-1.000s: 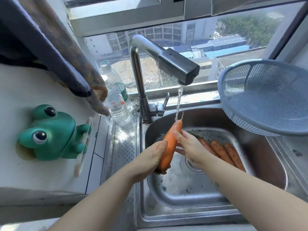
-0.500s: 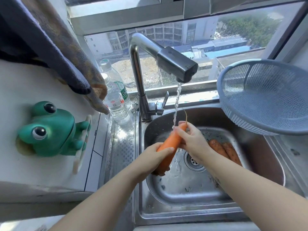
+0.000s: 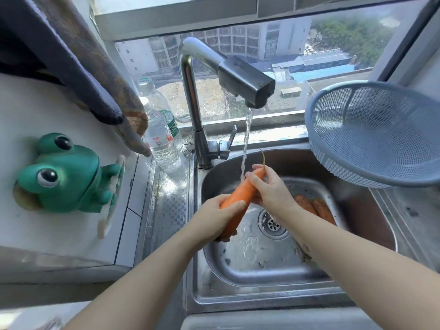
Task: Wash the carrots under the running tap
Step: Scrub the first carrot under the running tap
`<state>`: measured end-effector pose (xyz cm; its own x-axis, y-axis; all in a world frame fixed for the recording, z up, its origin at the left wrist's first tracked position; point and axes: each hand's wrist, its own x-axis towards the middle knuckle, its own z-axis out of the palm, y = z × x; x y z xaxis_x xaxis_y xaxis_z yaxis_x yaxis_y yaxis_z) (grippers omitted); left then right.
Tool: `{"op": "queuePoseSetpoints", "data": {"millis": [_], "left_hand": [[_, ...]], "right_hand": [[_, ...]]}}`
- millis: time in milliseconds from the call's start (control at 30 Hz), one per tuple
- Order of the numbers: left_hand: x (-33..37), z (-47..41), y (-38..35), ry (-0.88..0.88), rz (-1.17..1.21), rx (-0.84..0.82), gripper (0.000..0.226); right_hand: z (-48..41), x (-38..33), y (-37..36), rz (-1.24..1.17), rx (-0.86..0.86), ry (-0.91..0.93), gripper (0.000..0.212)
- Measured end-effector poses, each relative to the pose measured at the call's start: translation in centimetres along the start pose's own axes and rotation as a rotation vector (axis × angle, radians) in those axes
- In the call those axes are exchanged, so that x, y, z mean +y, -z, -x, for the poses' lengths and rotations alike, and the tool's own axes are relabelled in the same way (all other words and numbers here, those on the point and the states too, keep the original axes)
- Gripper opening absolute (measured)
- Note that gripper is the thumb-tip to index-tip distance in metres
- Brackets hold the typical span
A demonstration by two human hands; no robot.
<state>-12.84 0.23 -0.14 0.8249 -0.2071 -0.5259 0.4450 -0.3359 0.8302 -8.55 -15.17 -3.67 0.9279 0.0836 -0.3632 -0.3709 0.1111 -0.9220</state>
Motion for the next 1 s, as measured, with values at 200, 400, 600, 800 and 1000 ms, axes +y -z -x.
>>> {"op": "queuePoseSetpoints", "data": {"millis": [200,400,600,800,1000], "left_hand": [[-0.1,0.1,0.0,0.056,0.007,-0.020,0.028],[0.0,-0.3,-0.8,-0.005,-0.089,0.119,0.040],[-0.4,-0.4,-1.4,0.005,-0.107,0.155,0.060],[-0.4,-0.2,-0.9,-0.090,-0.138,0.066,0.040],[-0.1,0.2,-0.8,-0.138,-0.328,0.089,0.035]], "right_hand": [[0.4,0.1,0.4,0.175,-0.084,0.021,0.068],[0.3,-1.0,-0.2,0.090,0.047,0.086,0.013],[0.7,-1.5,0.2,-0.001,-0.244,-0.090,0.048],[0.4,-3.2,1.5,-0.186,-0.375,-0.185,0.047],[0.3,-3.5,0.3,-0.003,-0.282,-0.121,0.046]]}}
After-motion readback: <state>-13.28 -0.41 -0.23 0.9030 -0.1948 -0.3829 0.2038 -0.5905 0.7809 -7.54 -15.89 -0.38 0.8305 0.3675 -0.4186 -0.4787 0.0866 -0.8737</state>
